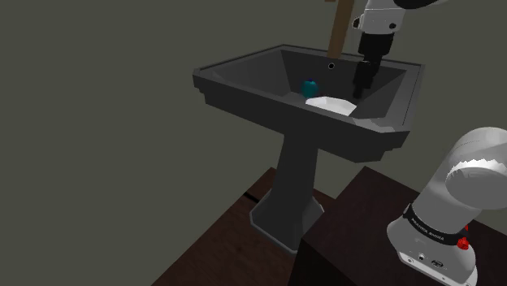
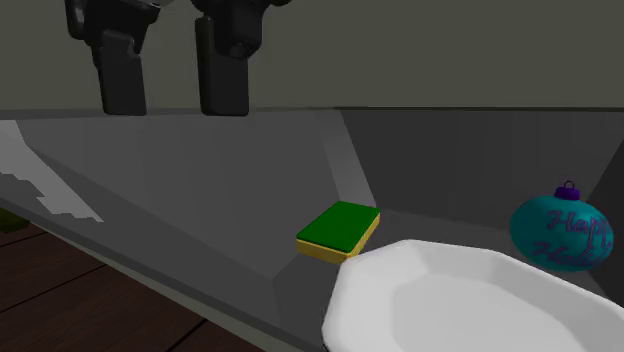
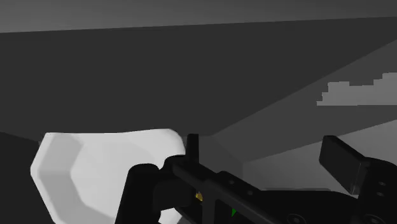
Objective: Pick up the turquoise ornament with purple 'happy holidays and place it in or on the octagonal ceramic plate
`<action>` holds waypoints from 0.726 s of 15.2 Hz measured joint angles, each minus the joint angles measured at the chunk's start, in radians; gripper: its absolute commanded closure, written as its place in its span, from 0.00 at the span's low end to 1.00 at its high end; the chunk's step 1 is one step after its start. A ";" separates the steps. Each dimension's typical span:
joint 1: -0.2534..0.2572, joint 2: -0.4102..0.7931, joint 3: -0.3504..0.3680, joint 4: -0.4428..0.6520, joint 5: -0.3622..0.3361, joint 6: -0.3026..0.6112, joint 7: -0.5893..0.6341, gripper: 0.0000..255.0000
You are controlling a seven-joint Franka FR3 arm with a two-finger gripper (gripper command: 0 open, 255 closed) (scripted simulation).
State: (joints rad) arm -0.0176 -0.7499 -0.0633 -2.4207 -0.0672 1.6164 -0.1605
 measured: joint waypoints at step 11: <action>-0.024 0.327 -0.138 0.180 0.063 0.170 -0.072 0.00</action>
State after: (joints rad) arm -0.0415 -0.4229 -0.2015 -2.2403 -0.0041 1.7865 -0.2321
